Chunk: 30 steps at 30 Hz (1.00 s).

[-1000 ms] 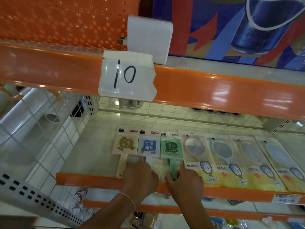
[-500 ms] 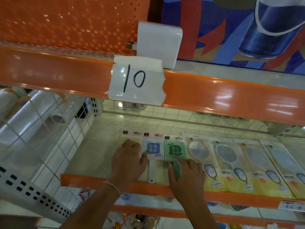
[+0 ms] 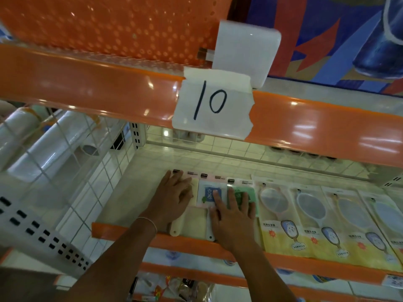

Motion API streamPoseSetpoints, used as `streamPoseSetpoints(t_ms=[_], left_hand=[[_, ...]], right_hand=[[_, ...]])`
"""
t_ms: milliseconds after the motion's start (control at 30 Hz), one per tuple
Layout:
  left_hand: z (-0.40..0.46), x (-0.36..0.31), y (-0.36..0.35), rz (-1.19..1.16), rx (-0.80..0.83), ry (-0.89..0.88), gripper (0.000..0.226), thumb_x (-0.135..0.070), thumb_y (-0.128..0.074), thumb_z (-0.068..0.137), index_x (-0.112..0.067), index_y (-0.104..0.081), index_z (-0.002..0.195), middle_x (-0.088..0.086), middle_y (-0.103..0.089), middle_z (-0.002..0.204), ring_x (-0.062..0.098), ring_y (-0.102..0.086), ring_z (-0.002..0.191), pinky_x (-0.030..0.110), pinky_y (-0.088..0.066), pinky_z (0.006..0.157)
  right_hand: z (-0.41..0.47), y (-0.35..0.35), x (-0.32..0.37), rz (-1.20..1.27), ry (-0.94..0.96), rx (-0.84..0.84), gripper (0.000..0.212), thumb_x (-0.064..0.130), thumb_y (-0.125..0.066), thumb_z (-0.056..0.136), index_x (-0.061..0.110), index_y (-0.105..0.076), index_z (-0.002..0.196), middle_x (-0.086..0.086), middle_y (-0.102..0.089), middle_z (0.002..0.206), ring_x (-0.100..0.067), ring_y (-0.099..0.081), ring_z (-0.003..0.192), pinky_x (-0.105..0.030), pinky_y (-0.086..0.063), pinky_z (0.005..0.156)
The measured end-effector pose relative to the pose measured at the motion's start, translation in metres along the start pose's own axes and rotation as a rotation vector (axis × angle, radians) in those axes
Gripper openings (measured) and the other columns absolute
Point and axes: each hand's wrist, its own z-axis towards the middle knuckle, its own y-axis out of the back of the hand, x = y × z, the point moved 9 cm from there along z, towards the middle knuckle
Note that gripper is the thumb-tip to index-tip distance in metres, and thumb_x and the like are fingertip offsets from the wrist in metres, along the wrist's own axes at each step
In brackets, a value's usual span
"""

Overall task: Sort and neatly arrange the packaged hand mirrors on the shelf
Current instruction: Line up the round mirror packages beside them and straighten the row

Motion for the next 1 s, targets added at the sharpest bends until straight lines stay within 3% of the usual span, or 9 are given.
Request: streamPoseSetpoints(t_ms=[67, 133, 367, 467, 700, 833, 1000], left_hand=[[-0.001, 0.001, -0.002, -0.029, 0.005, 0.013, 0.055, -0.051, -0.040, 0.094, -0.023, -0.045, 0.141, 0.003, -0.023, 0.157, 0.029, -0.005, 0.147, 0.043, -0.012, 0.120], [-0.001, 0.001, -0.001, -0.050, 0.001, 0.010, 0.061, -0.054, -0.037, 0.089, -0.023, -0.046, 0.141, 0.004, -0.024, 0.157, 0.029, -0.008, 0.146, 0.040, -0.012, 0.117], [0.002, 0.003, -0.002, -0.106, -0.013, 0.031, 0.050, -0.040, -0.053, 0.094, -0.022, -0.046, 0.141, 0.002, -0.022, 0.158, 0.027, -0.006, 0.147, 0.040, -0.015, 0.117], [0.001, 0.003, 0.000, -0.150, -0.024, 0.043, 0.050, -0.037, -0.055, 0.094, -0.021, -0.046, 0.141, 0.001, -0.021, 0.158, 0.023, -0.006, 0.147, 0.038, -0.014, 0.117], [0.000, 0.013, 0.010, -0.322, 0.009, 0.165, 0.060, -0.039, -0.054, 0.094, -0.029, -0.030, 0.148, -0.002, -0.001, 0.161, 0.014, -0.005, 0.147, 0.032, -0.020, 0.114], [-0.005, 0.017, 0.022, -0.429, -0.098, 0.220, 0.055, -0.030, -0.059, 0.093, -0.024, -0.037, 0.144, 0.002, -0.017, 0.159, 0.015, -0.015, 0.145, 0.028, -0.020, 0.113], [-0.014, 0.023, 0.018, -0.702, -0.132, 0.275, 0.055, -0.023, -0.060, 0.094, -0.025, -0.038, 0.144, -0.002, -0.041, 0.147, 0.013, -0.040, 0.134, 0.042, -0.039, 0.109]], right_hand=[[0.000, 0.000, 0.000, 0.004, -0.006, -0.010, 0.072, 0.068, 0.011, 0.078, 0.051, -0.001, 0.147, 0.000, 0.005, 0.162, -0.037, 0.016, 0.146, -0.053, 0.013, 0.116], [0.001, 0.001, 0.000, 0.005, -0.008, -0.018, 0.067, 0.067, 0.006, 0.083, 0.051, -0.002, 0.147, 0.001, 0.004, 0.162, -0.036, 0.015, 0.146, -0.052, 0.013, 0.116], [0.001, 0.002, 0.000, 0.030, 0.010, 0.000, 0.073, 0.069, 0.011, 0.078, 0.051, -0.002, 0.147, 0.001, 0.005, 0.162, -0.036, 0.017, 0.146, -0.050, 0.016, 0.115], [0.002, 0.000, -0.001, 0.031, 0.002, 0.022, 0.063, 0.069, -0.001, 0.086, 0.051, -0.002, 0.147, 0.001, 0.006, 0.162, -0.035, 0.018, 0.146, -0.050, 0.016, 0.115], [0.004, 0.000, -0.001, 0.036, -0.004, 0.070, 0.057, 0.063, -0.014, 0.094, 0.049, -0.002, 0.148, 0.000, 0.006, 0.162, -0.036, 0.017, 0.146, -0.051, 0.015, 0.115], [-0.001, 0.015, -0.002, 0.039, 0.000, 0.013, 0.075, 0.074, 0.002, 0.082, 0.043, -0.002, 0.150, -0.003, 0.005, 0.162, -0.032, 0.014, 0.147, -0.047, 0.015, 0.114], [-0.017, 0.019, 0.002, 0.081, 0.024, -0.030, 0.090, 0.068, 0.016, 0.071, 0.038, -0.012, 0.151, -0.004, -0.001, 0.163, -0.026, 0.013, 0.148, -0.045, 0.012, 0.117]])
